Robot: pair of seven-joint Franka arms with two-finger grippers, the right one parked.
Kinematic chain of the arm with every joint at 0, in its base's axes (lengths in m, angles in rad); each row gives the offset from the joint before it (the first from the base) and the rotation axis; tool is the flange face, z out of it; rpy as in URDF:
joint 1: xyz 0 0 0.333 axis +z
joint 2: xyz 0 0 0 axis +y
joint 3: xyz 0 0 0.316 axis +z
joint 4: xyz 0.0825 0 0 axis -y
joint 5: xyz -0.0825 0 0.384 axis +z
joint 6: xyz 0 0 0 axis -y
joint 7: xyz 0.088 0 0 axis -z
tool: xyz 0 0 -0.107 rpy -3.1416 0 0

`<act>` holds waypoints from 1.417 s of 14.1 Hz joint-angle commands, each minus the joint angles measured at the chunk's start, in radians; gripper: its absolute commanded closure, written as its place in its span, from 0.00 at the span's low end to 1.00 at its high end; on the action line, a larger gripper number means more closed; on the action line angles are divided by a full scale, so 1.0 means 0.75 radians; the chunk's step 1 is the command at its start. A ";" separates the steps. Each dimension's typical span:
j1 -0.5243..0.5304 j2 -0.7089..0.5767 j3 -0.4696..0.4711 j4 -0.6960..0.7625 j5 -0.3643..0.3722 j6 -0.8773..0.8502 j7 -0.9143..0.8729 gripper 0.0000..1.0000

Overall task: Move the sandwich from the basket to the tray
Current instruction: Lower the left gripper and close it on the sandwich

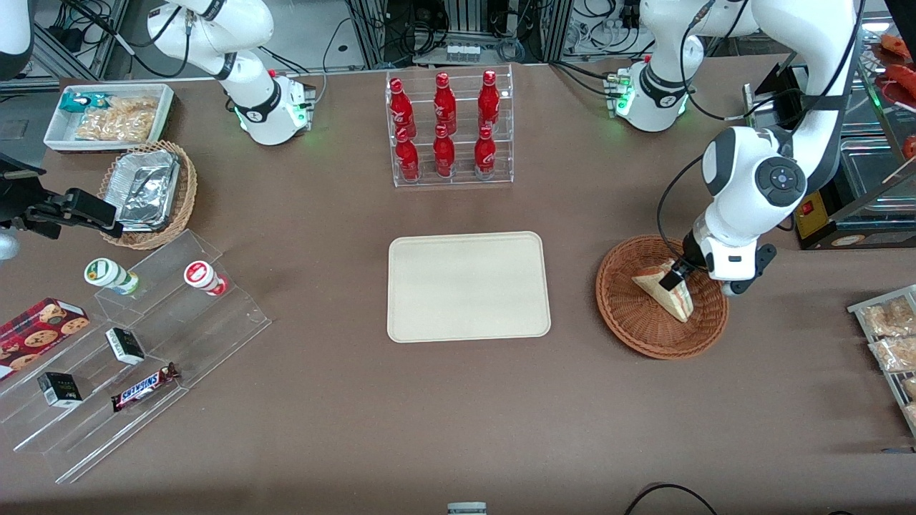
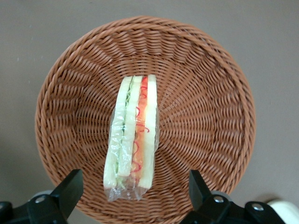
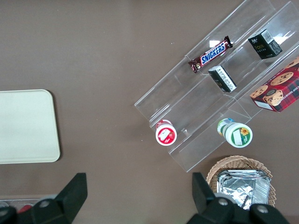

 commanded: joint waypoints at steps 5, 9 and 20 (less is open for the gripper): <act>-0.016 0.065 0.014 -0.074 -0.017 0.151 -0.263 0.00; -0.016 0.143 0.014 -0.070 -0.021 0.230 -0.267 0.00; -0.035 0.102 0.014 -0.035 -0.013 0.125 -0.018 0.92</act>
